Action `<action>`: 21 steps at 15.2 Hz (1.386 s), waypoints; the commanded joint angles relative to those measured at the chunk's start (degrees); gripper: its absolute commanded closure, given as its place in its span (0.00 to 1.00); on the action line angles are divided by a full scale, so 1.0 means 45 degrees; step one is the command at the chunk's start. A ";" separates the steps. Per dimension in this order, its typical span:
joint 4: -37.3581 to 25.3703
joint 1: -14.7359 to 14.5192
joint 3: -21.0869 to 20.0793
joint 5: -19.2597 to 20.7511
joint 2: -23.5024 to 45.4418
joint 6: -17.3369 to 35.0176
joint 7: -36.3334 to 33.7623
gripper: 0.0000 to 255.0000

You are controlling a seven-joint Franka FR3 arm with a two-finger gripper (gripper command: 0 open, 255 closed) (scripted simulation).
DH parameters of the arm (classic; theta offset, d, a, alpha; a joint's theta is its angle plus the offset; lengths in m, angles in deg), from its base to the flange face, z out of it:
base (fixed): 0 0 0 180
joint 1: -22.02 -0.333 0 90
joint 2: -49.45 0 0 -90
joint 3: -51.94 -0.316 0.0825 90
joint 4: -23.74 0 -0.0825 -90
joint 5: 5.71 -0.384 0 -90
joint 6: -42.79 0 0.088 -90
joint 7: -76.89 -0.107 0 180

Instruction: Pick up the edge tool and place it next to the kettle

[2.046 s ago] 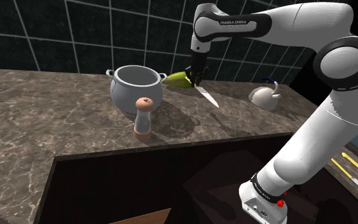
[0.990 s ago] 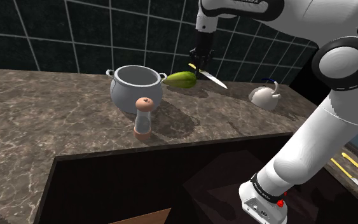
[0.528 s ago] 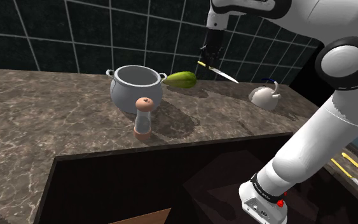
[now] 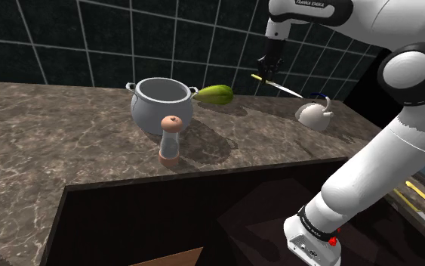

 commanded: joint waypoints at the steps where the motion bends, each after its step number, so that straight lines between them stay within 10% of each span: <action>1: -0.0093 0.0323 0.0334 0.0121 -0.0007 -0.0059 0.0683 1.00; 11: -0.1132 0.1886 0.1887 0.0471 0.0901 0.0074 0.3817 1.00; 21: 0.0836 0.1882 0.1882 0.0507 0.0694 0.1830 0.3628 1.00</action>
